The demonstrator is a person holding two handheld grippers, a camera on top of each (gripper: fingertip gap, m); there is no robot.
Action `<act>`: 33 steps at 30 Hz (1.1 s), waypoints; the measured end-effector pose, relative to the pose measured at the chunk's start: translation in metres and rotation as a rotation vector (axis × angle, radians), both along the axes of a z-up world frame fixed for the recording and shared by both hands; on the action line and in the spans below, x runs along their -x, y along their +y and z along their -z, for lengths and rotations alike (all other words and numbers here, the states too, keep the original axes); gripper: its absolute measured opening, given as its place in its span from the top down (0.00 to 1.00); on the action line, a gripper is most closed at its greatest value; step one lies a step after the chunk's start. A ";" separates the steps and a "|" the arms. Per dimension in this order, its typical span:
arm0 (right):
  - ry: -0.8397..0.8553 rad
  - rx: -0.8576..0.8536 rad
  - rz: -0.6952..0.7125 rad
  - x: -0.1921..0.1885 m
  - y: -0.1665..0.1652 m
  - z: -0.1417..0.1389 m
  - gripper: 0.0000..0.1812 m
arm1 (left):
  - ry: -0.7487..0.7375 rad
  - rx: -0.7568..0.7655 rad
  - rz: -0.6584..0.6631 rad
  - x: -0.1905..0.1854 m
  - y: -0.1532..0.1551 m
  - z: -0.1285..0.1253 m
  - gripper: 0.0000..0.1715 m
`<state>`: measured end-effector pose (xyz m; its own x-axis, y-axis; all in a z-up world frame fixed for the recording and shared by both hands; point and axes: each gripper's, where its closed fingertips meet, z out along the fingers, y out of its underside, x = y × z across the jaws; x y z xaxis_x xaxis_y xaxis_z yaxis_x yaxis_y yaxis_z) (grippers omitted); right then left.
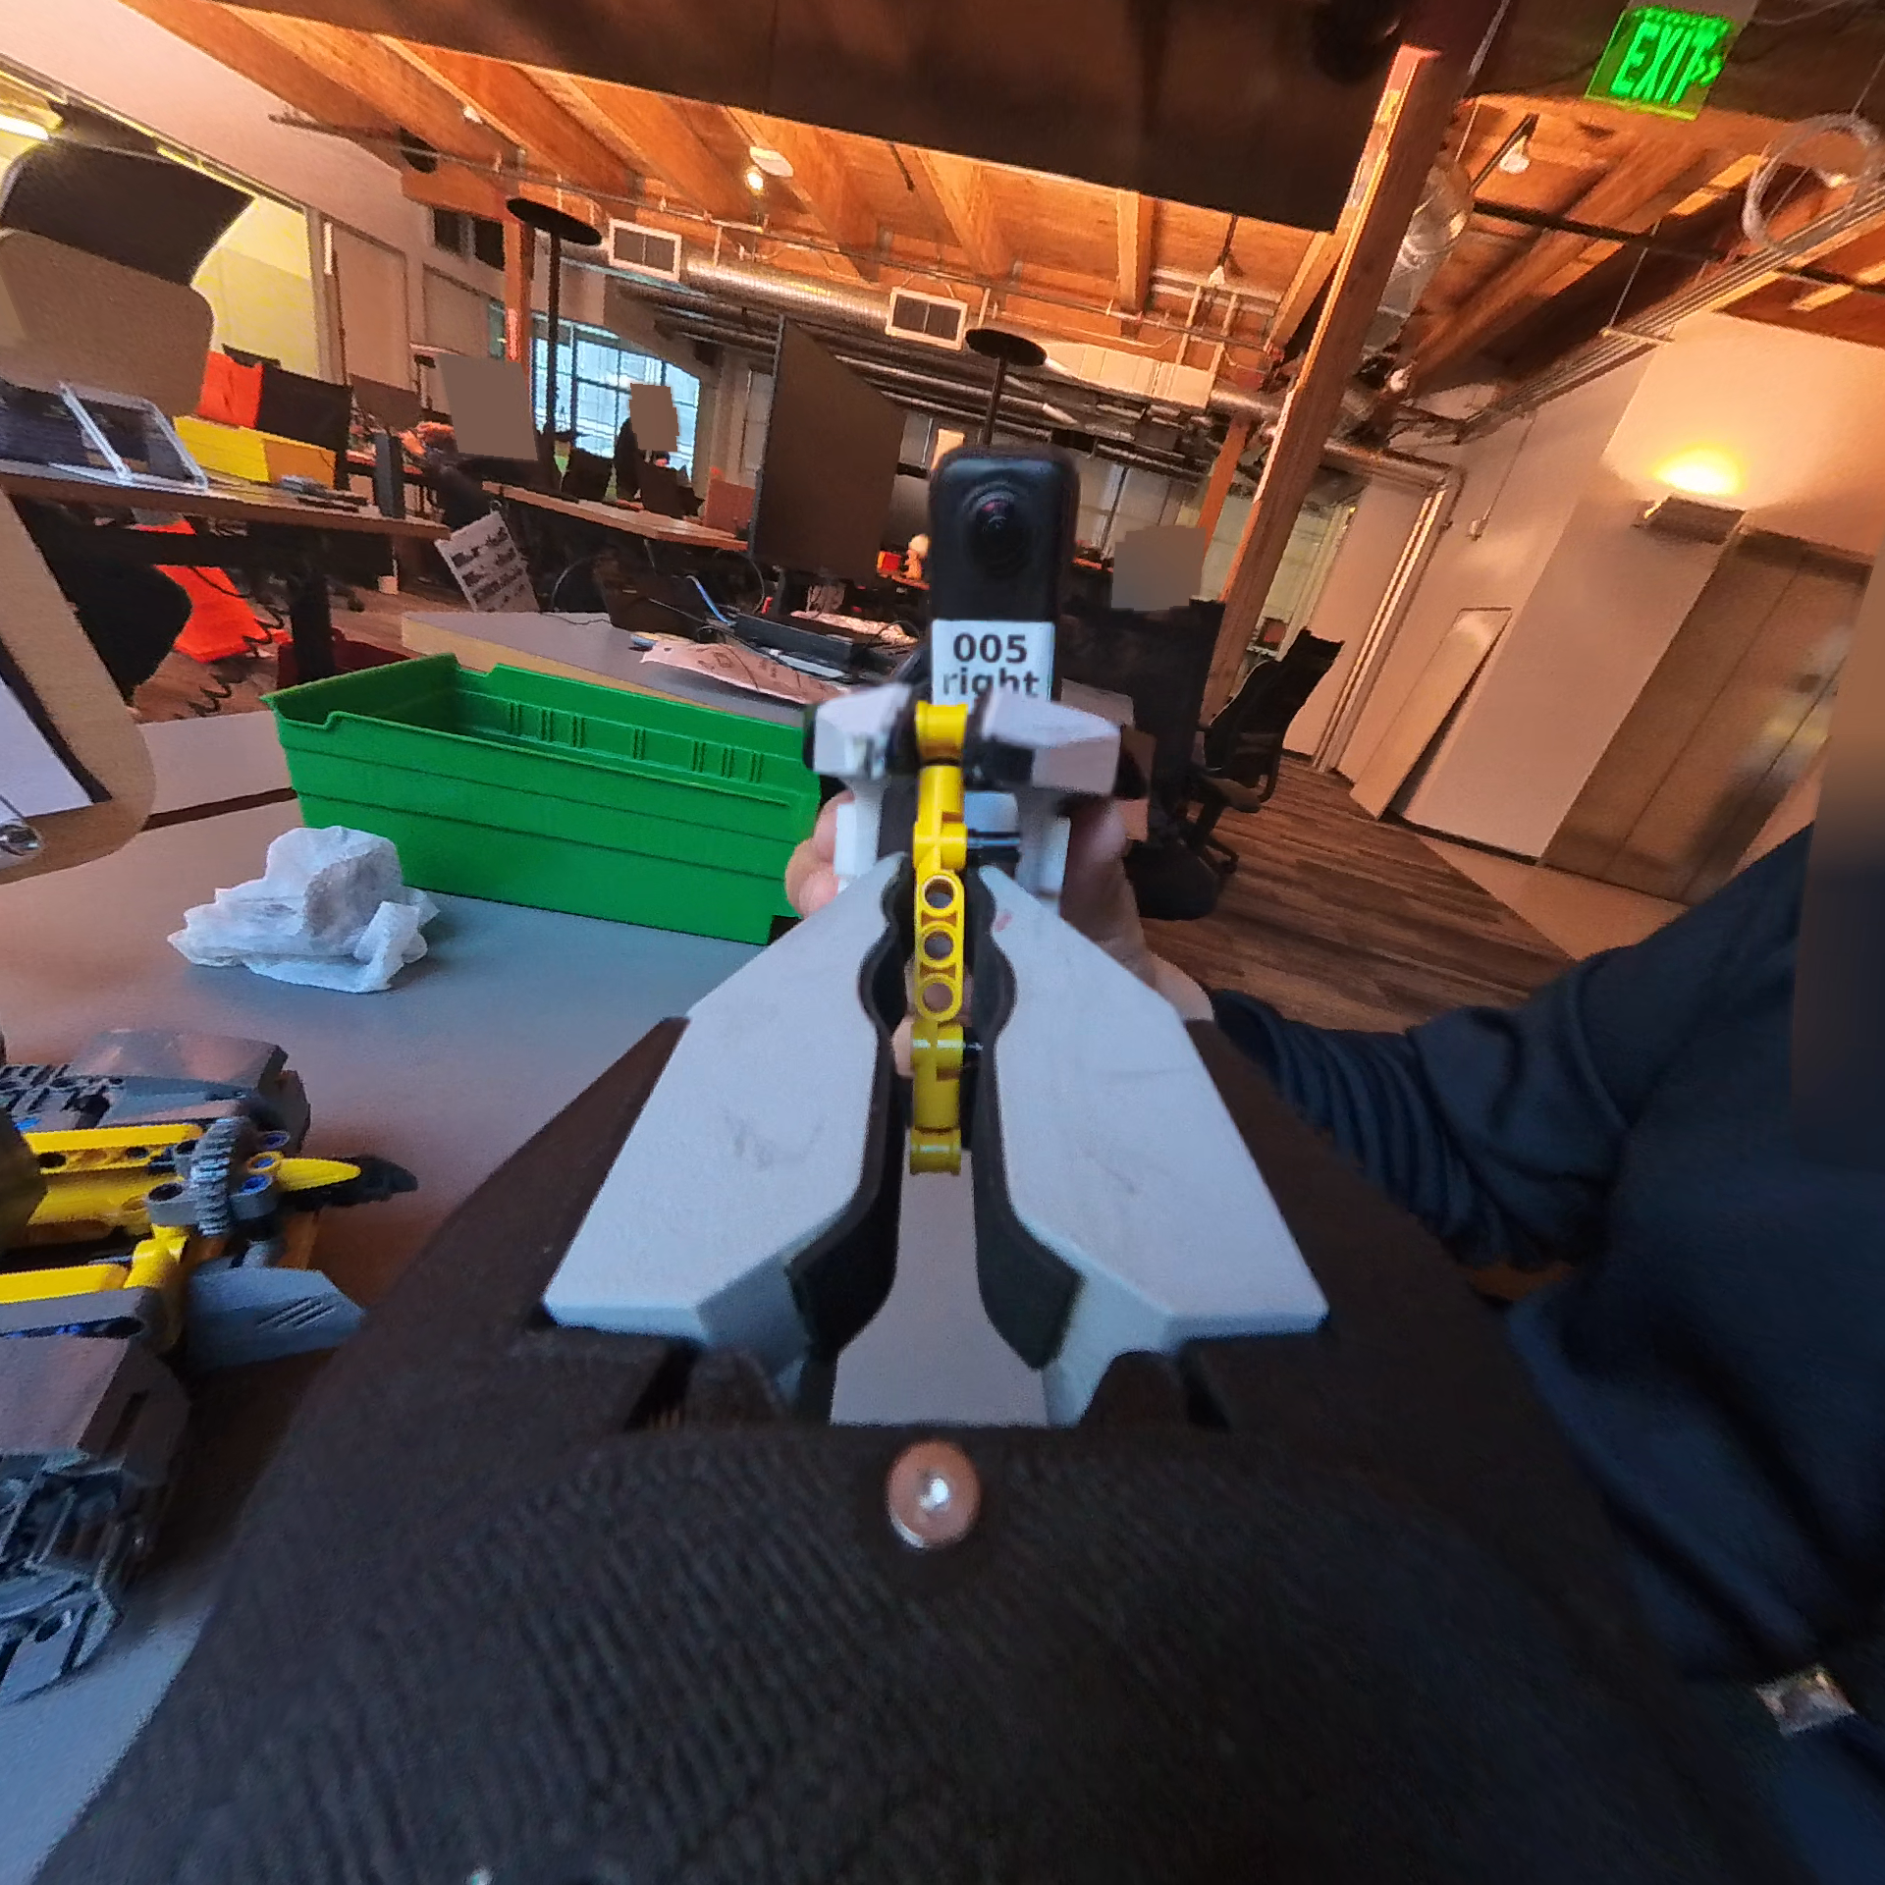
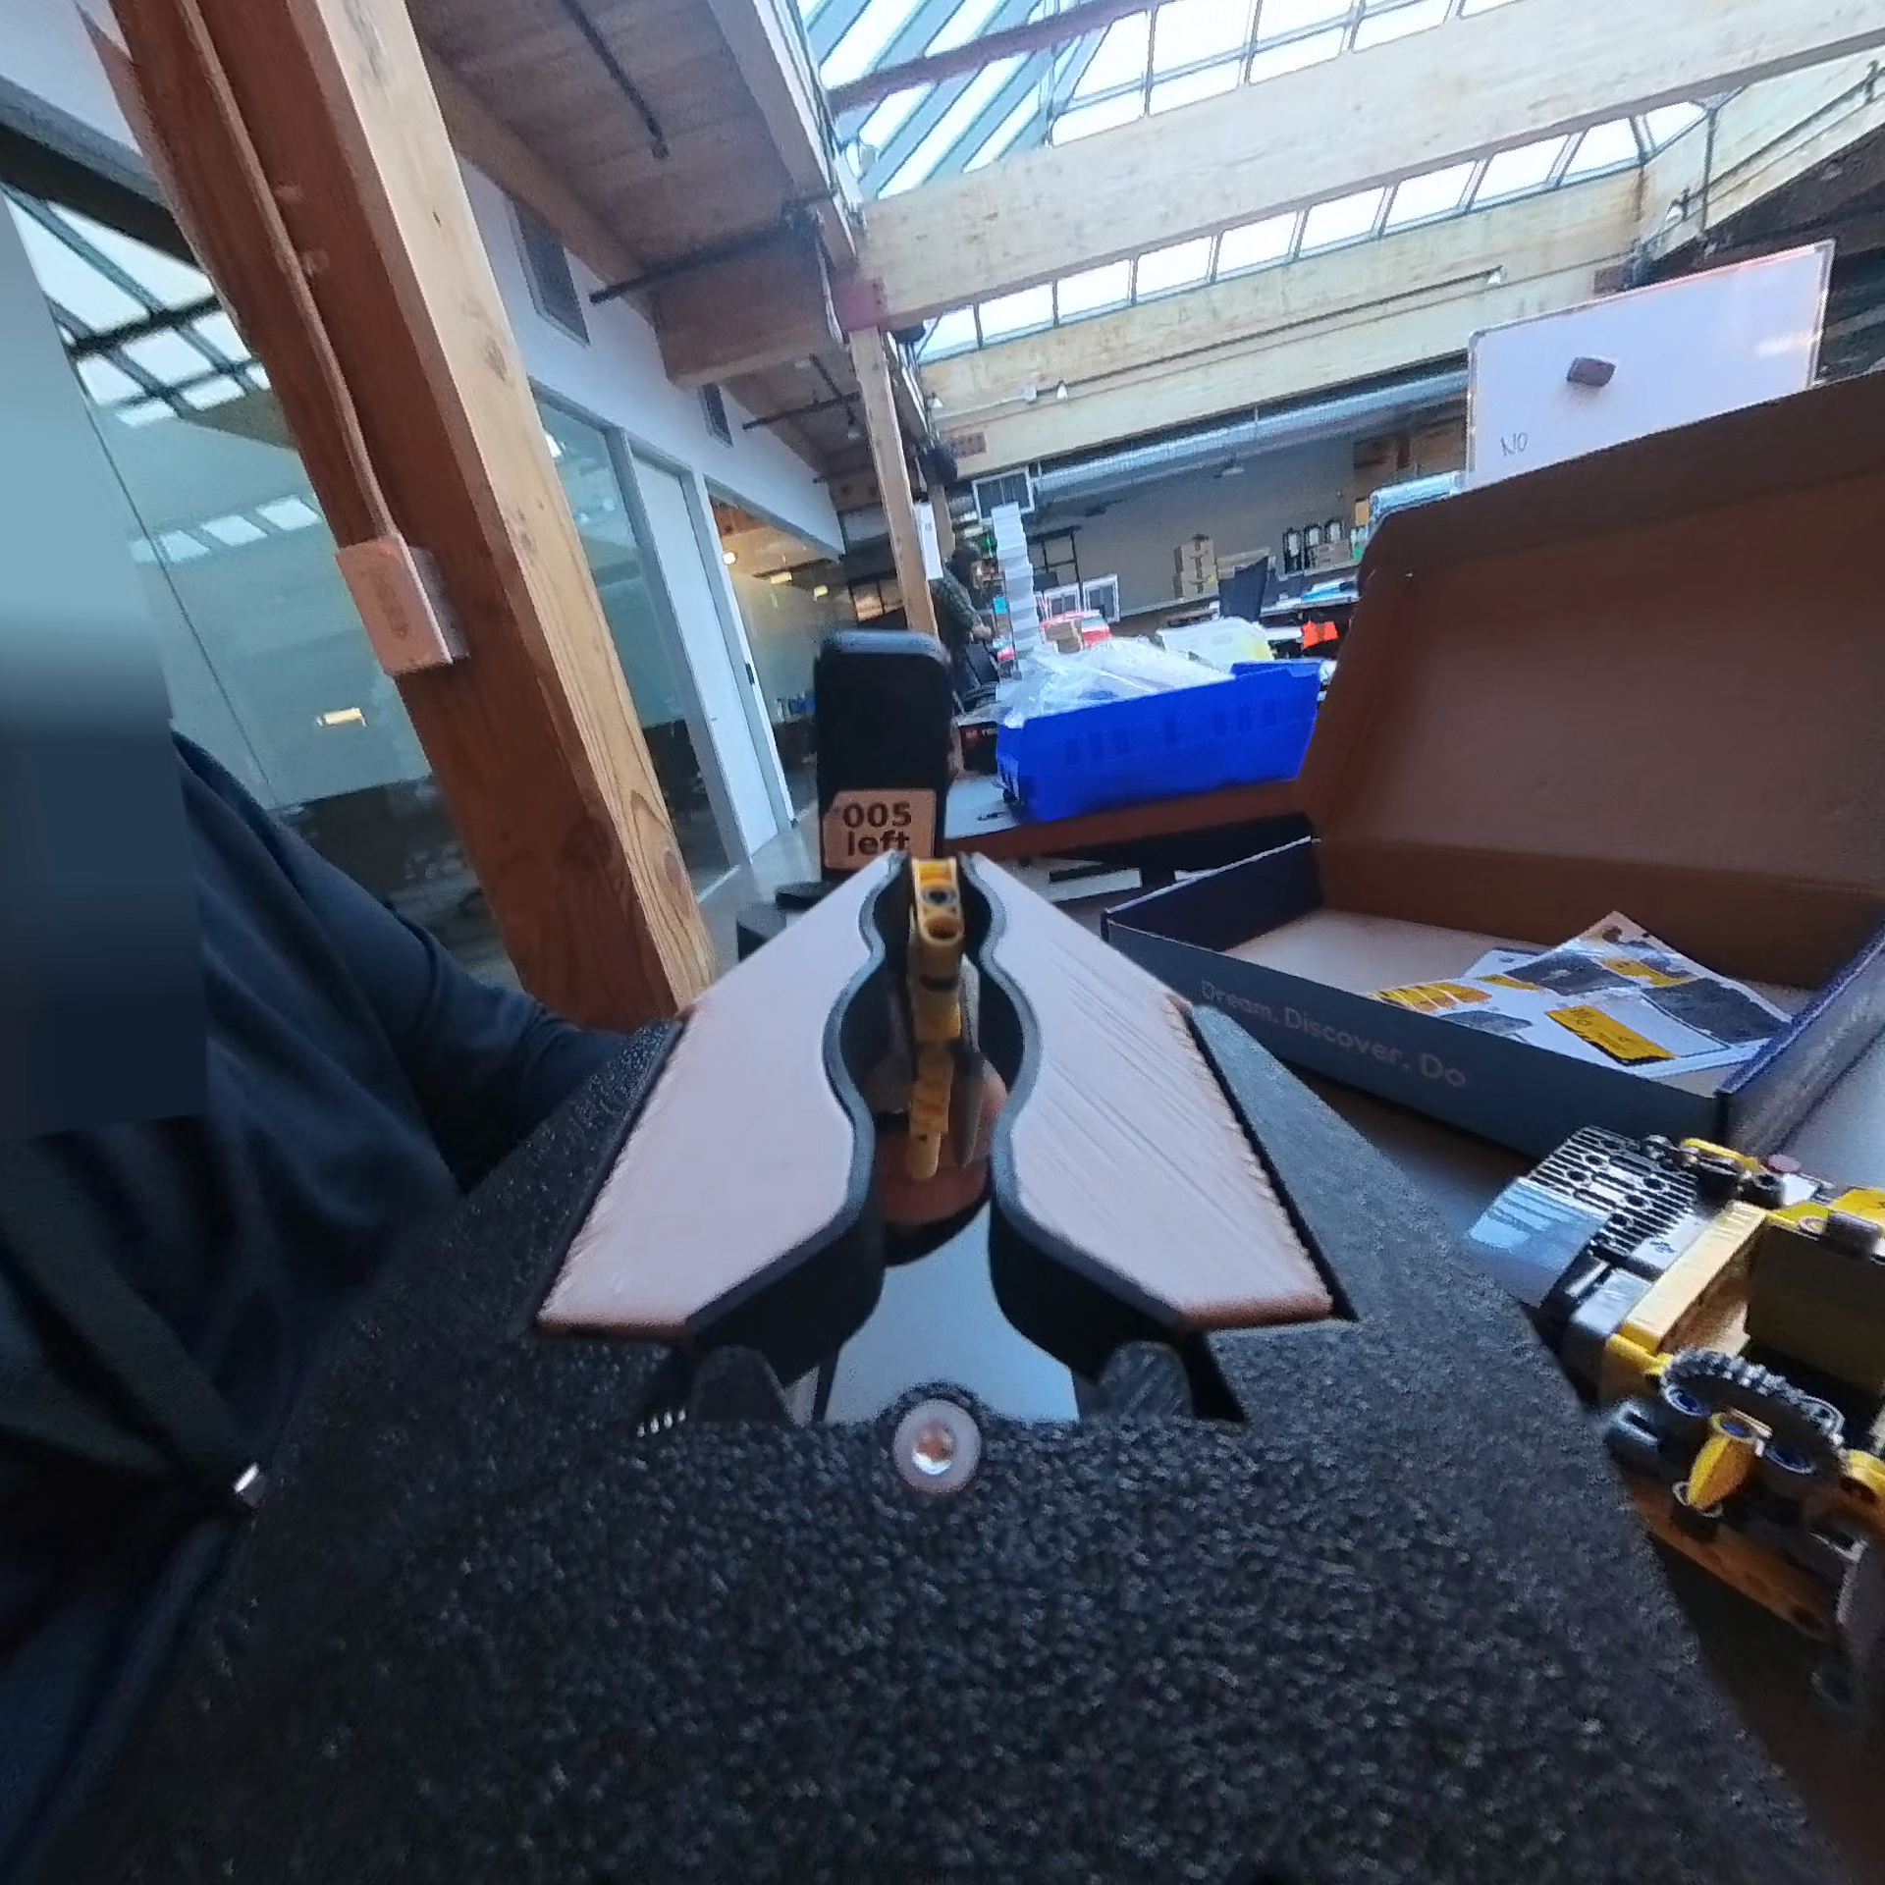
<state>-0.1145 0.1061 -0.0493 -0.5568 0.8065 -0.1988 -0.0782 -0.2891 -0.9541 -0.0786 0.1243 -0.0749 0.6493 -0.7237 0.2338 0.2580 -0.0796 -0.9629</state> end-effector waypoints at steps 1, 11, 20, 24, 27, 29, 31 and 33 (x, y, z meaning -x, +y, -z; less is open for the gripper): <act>-0.019 -0.021 -0.003 0.002 -0.002 0.004 0.96 | -0.015 -0.003 0.003 0.000 0.000 -0.001 0.97; 0.075 0.096 -0.024 0.003 -0.003 -0.011 0.95 | -0.071 -0.023 0.004 0.002 -0.001 -0.006 0.97; 0.055 0.084 -0.021 0.006 -0.003 -0.004 0.97 | -0.066 -0.012 -0.002 0.002 0.000 -0.004 0.97; 0.078 0.132 -0.038 0.006 -0.004 -0.009 0.97 | -0.065 -0.039 -0.014 0.003 0.000 -0.008 0.97; 0.117 0.185 0.017 0.012 -0.001 -0.015 0.98 | -0.119 -0.066 -0.049 0.009 0.000 -0.013 0.97; 0.180 0.284 0.048 0.017 -0.002 -0.025 0.98 | -0.224 -0.111 -0.081 0.014 -0.003 -0.023 0.97; 0.223 0.406 0.064 0.023 0.003 -0.031 0.98 | -0.299 -0.089 -0.097 0.023 -0.002 -0.028 0.97; 0.239 0.477 0.072 0.030 0.006 -0.032 0.98 | -0.335 -0.078 -0.112 0.032 -0.001 -0.028 0.97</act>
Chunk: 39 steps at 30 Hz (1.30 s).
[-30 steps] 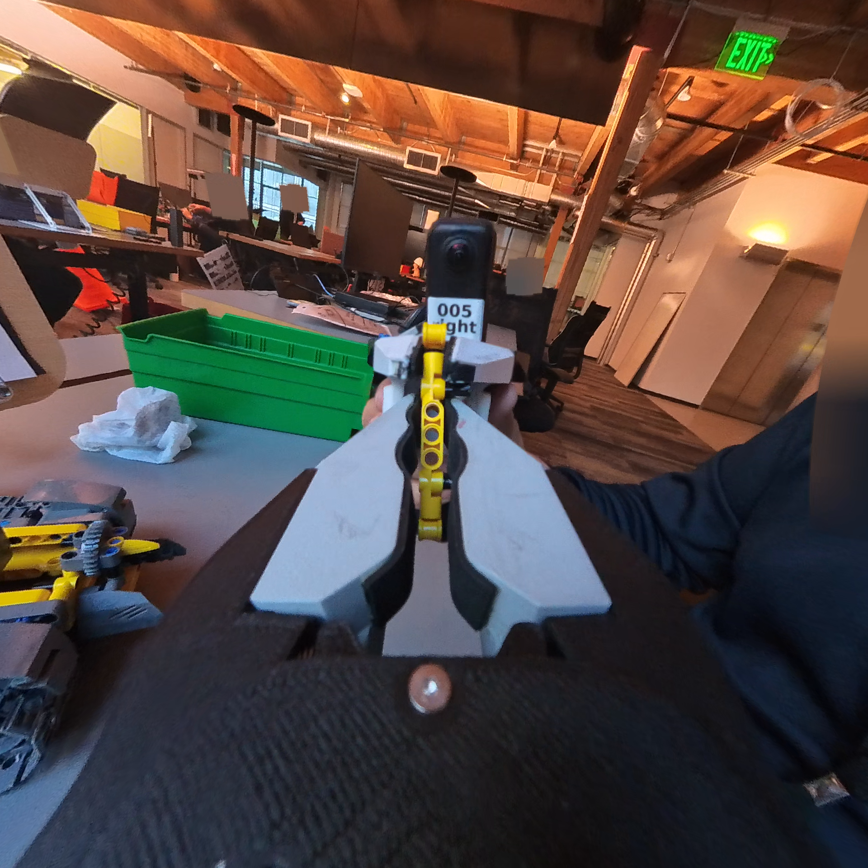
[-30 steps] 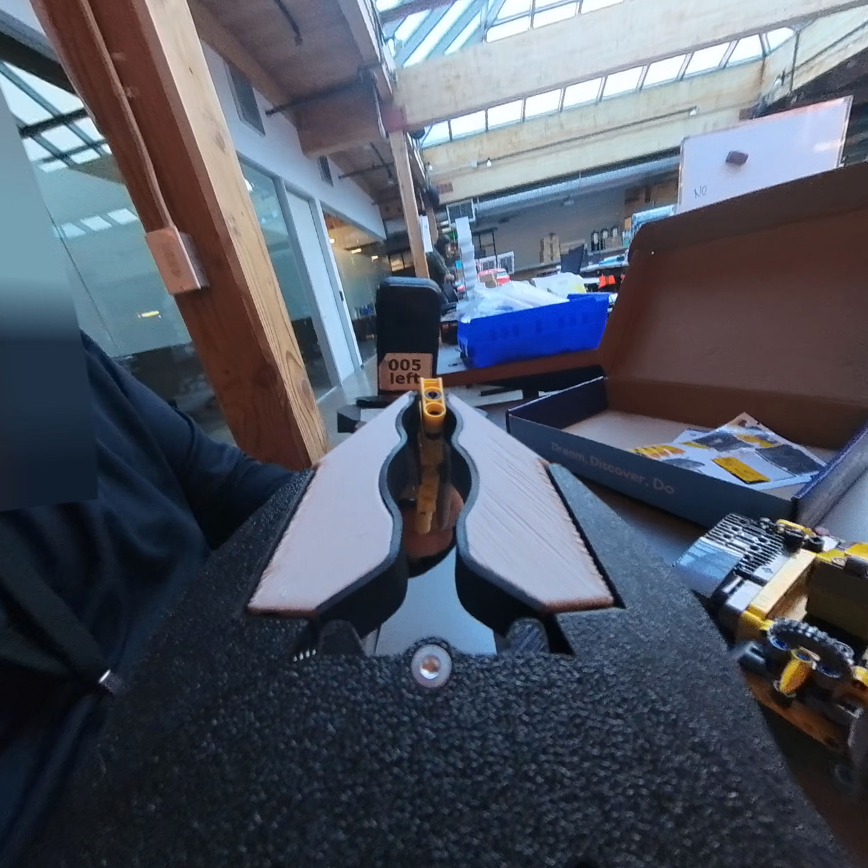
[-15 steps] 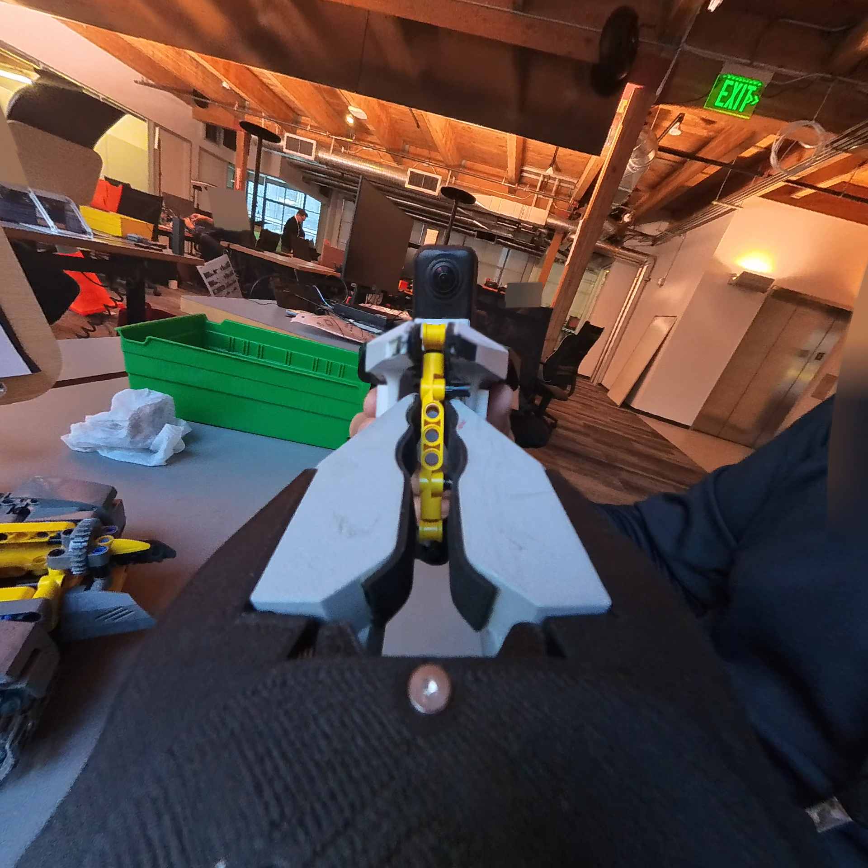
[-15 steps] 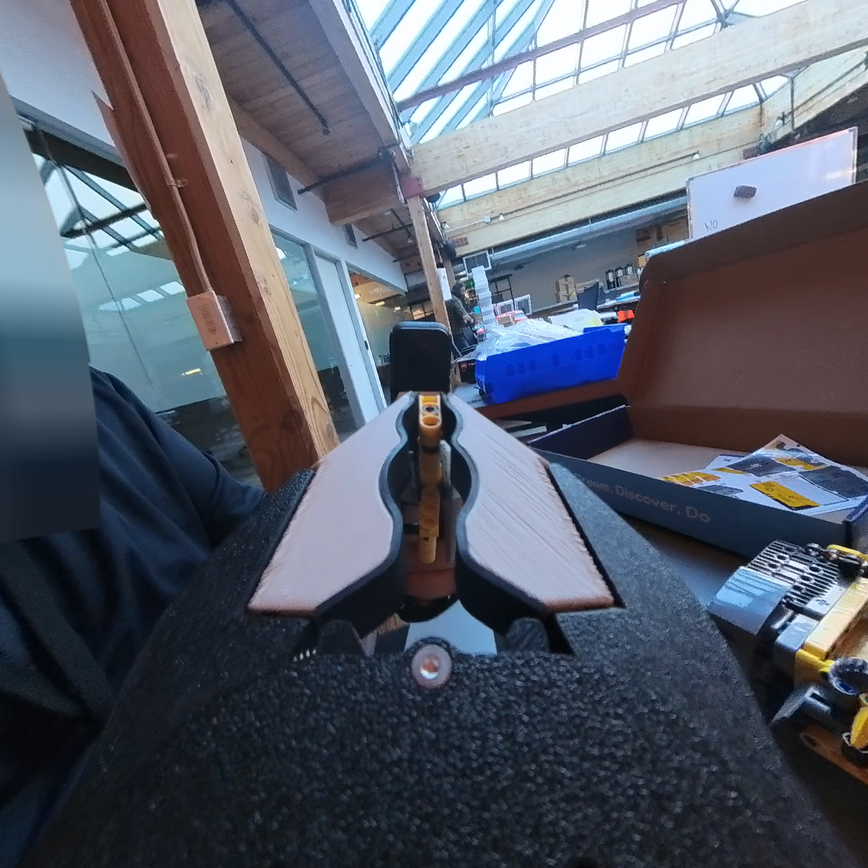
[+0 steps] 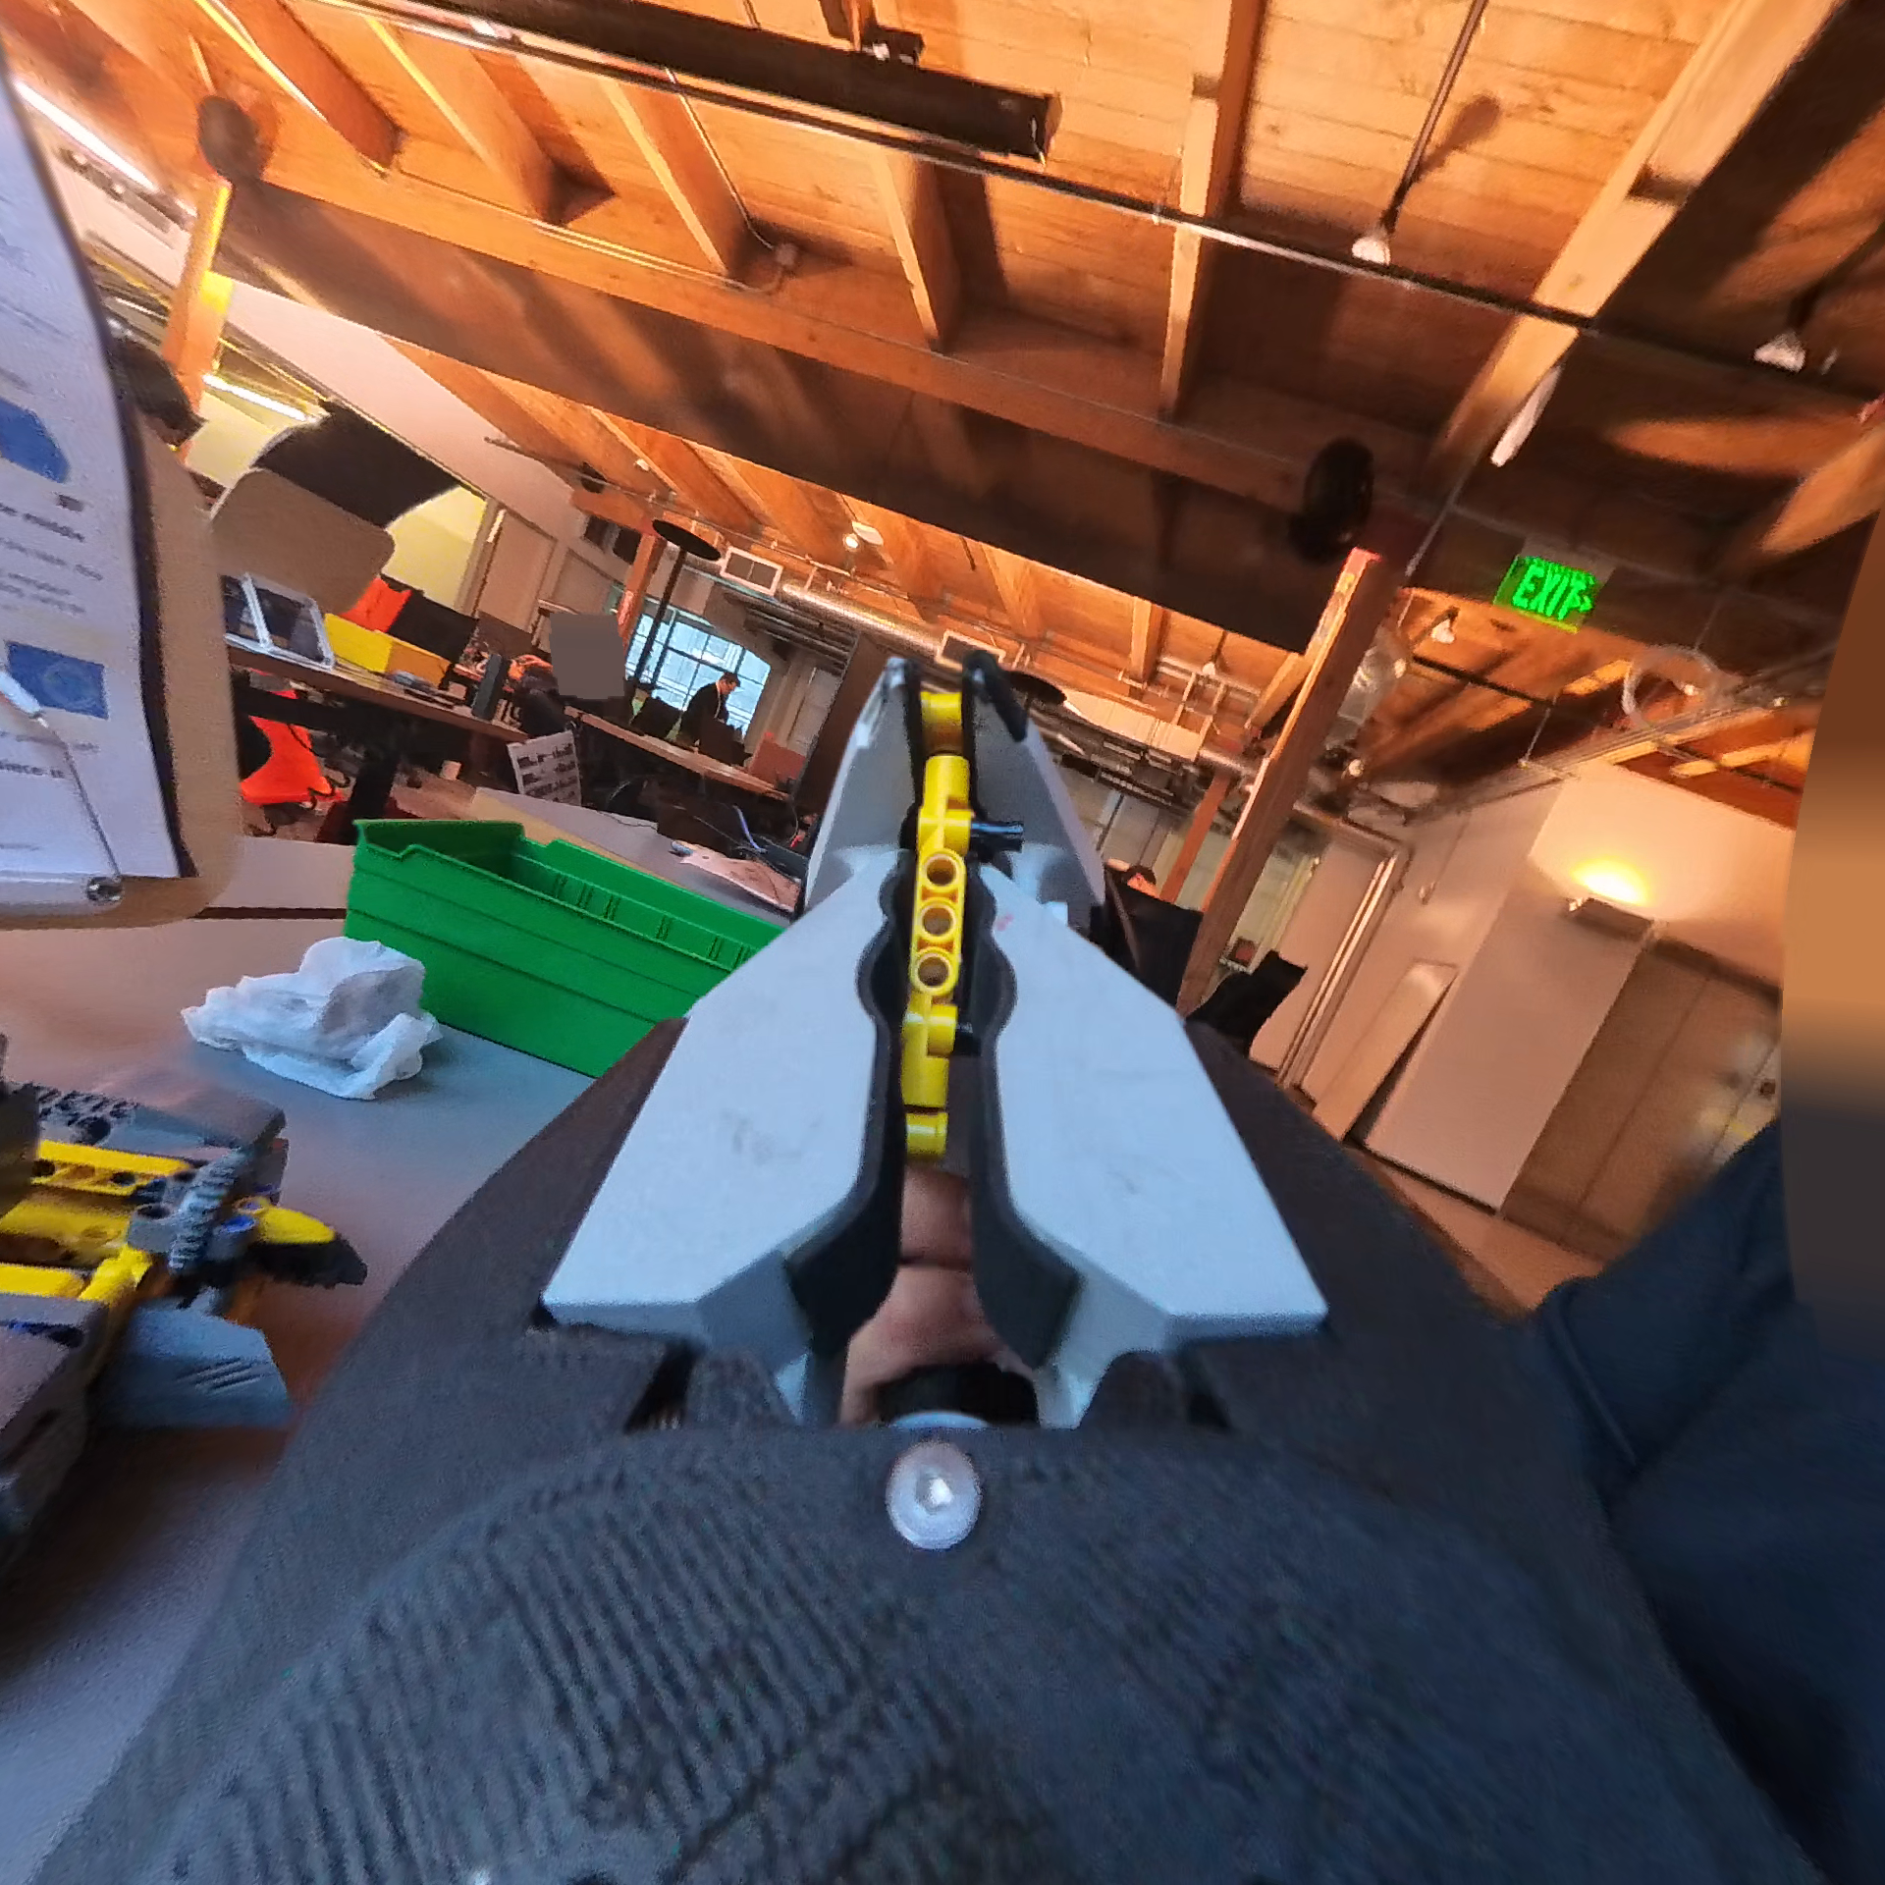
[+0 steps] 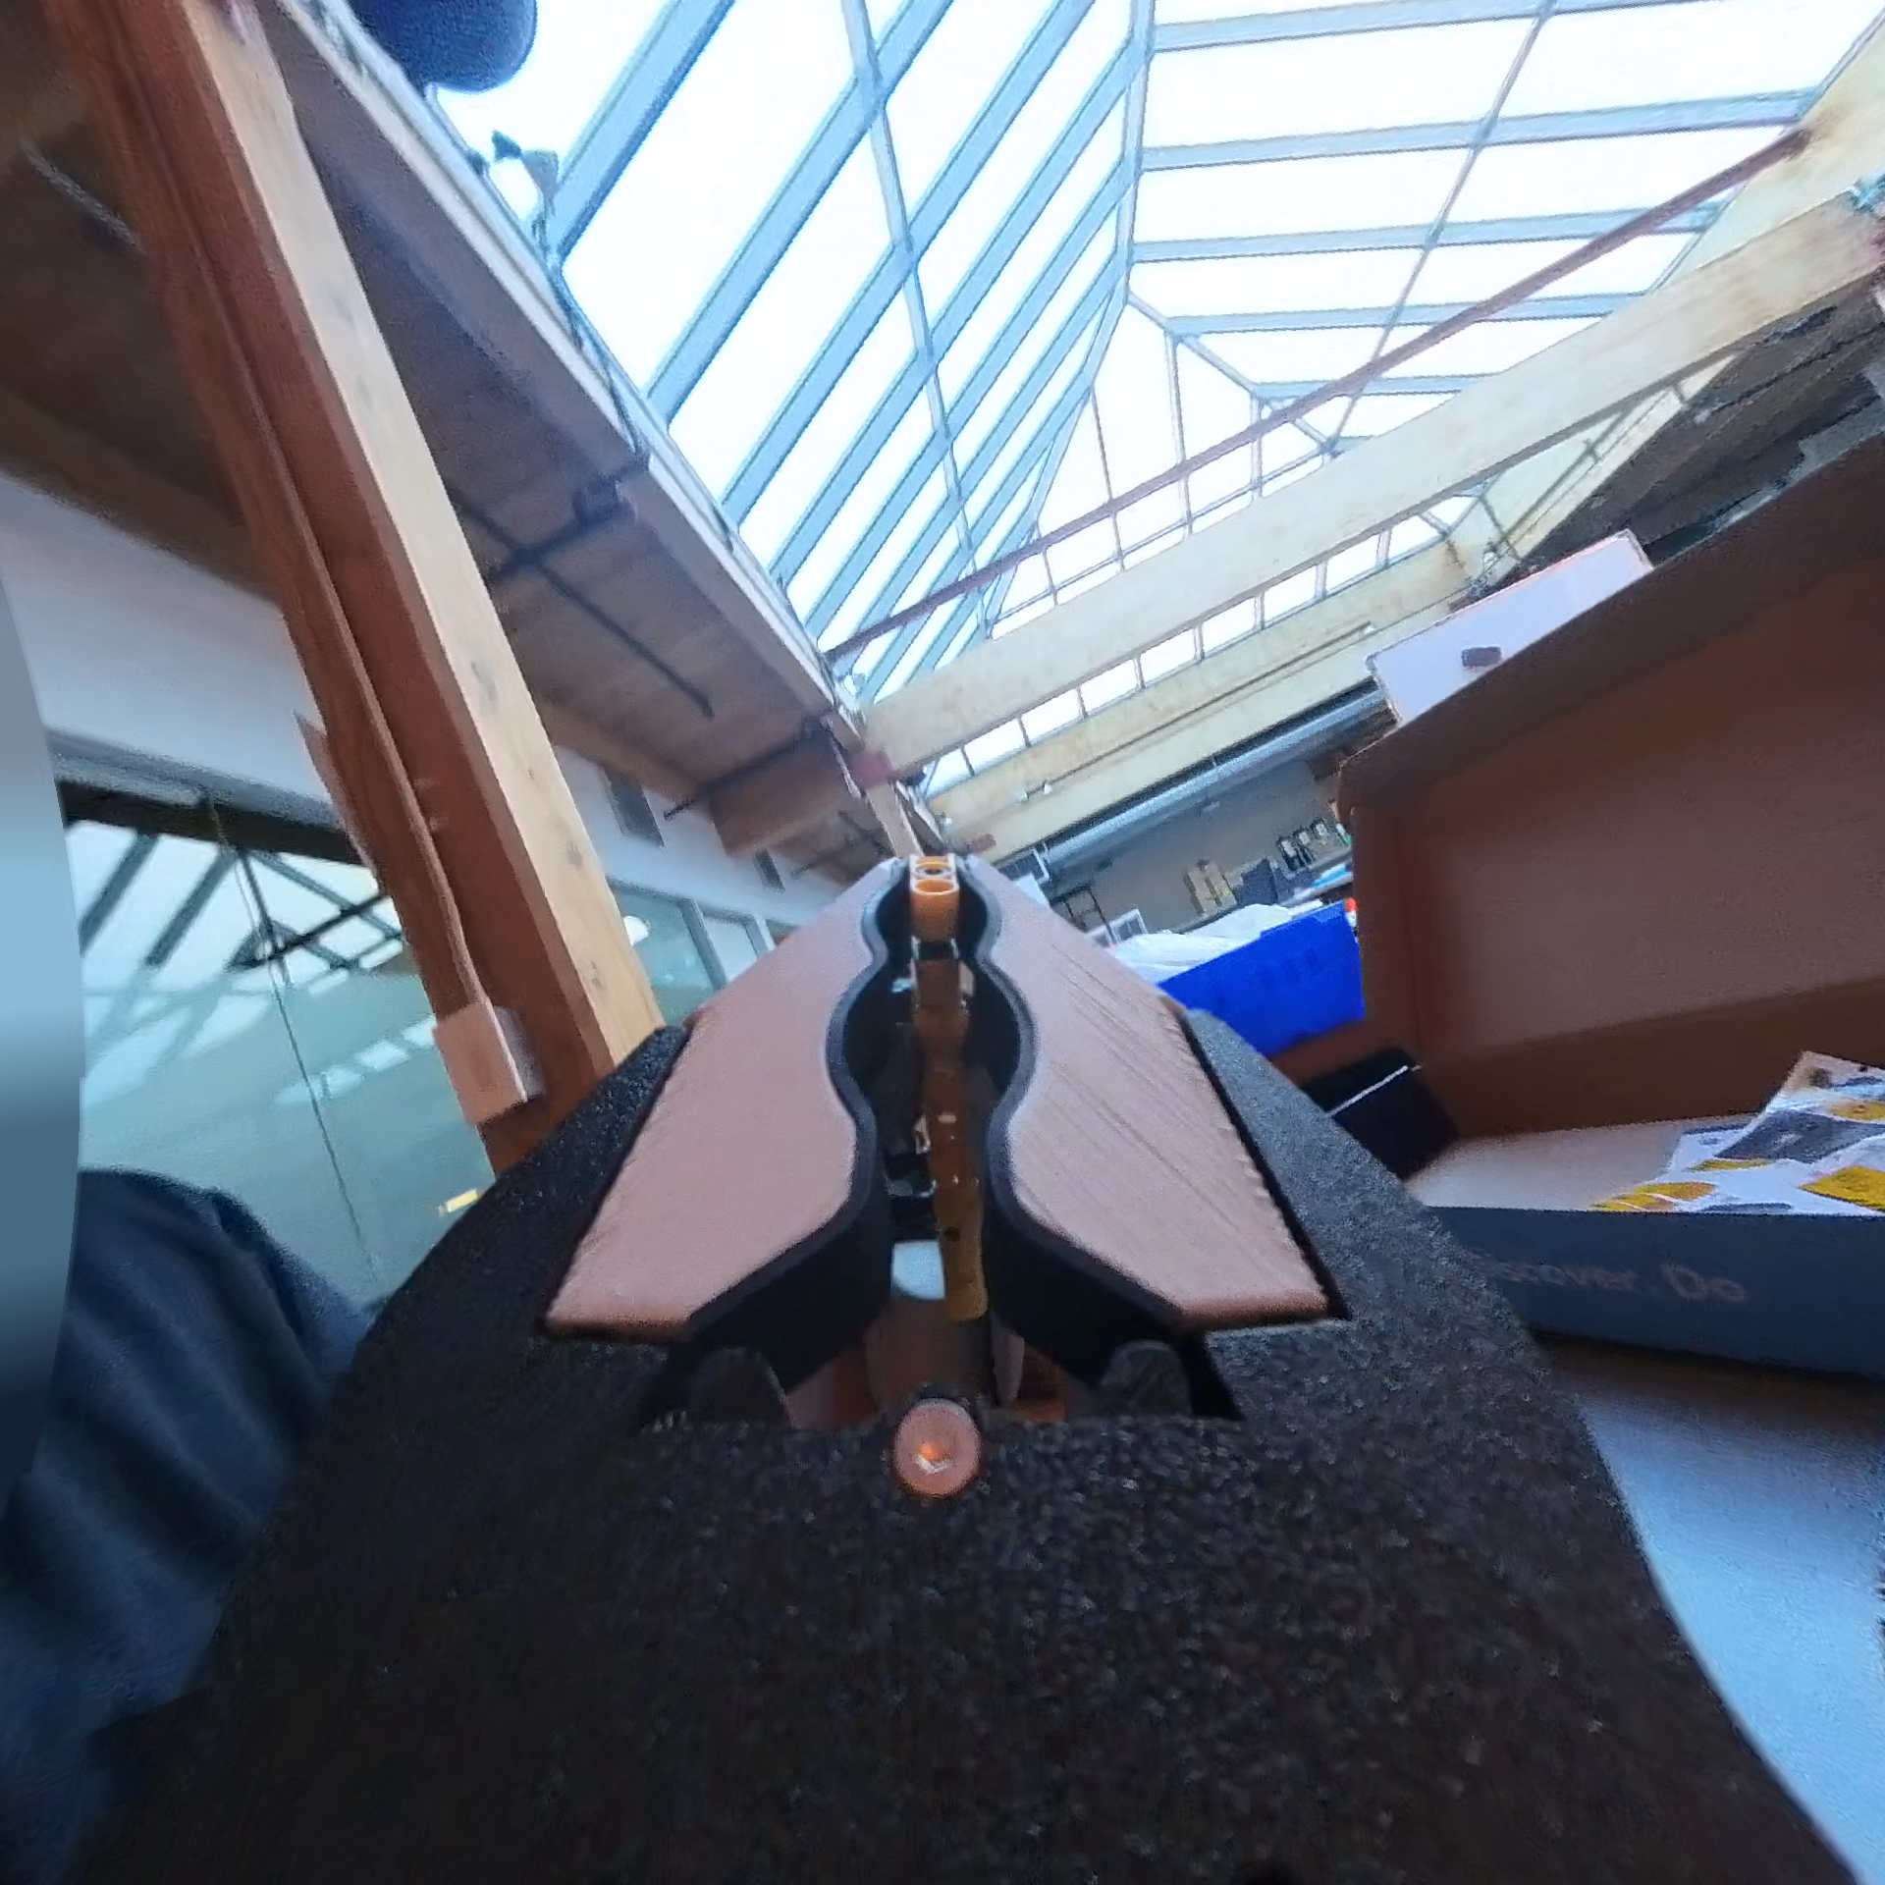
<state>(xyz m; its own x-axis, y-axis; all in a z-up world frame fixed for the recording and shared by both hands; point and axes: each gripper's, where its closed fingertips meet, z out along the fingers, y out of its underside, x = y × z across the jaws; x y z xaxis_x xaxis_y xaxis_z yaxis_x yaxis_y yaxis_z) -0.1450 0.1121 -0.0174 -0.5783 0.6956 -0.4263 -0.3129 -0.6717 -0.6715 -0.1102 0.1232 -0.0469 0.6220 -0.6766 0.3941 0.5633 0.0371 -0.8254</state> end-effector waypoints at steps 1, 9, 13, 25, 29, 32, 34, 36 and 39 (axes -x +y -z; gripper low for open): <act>0.011 0.033 -0.004 0.003 0.001 0.000 0.98 | -0.021 0.002 -0.004 0.003 0.000 0.000 0.97; 0.040 0.141 -0.002 0.009 0.009 0.007 0.98 | -0.005 0.038 -0.066 0.011 0.006 0.009 0.97; -0.018 0.087 -0.070 0.001 0.020 0.014 0.96 | -0.047 0.092 -0.027 0.014 0.008 0.015 0.97; -0.173 -0.209 -0.147 -0.009 0.007 0.011 0.91 | -0.109 0.083 0.136 -0.002 0.003 0.003 0.97; -0.176 -0.209 -0.171 -0.009 0.005 0.012 0.95 | -0.108 0.080 0.149 -0.003 0.003 0.003 0.97; -0.238 -0.263 -0.167 -0.007 0.006 0.020 0.97 | -0.096 0.109 0.158 -0.003 0.006 0.011 0.97; -0.334 -0.329 -0.131 -0.003 0.011 0.030 0.97 | -0.072 0.144 0.162 -0.001 0.010 0.019 0.97; -0.433 -0.398 -0.113 0.000 0.014 0.036 0.98 | -0.042 0.165 0.166 0.001 0.012 0.024 0.98; -0.597 -0.624 0.164 0.008 0.041 0.036 0.97 | 0.145 0.246 0.121 -0.003 0.017 0.048 0.97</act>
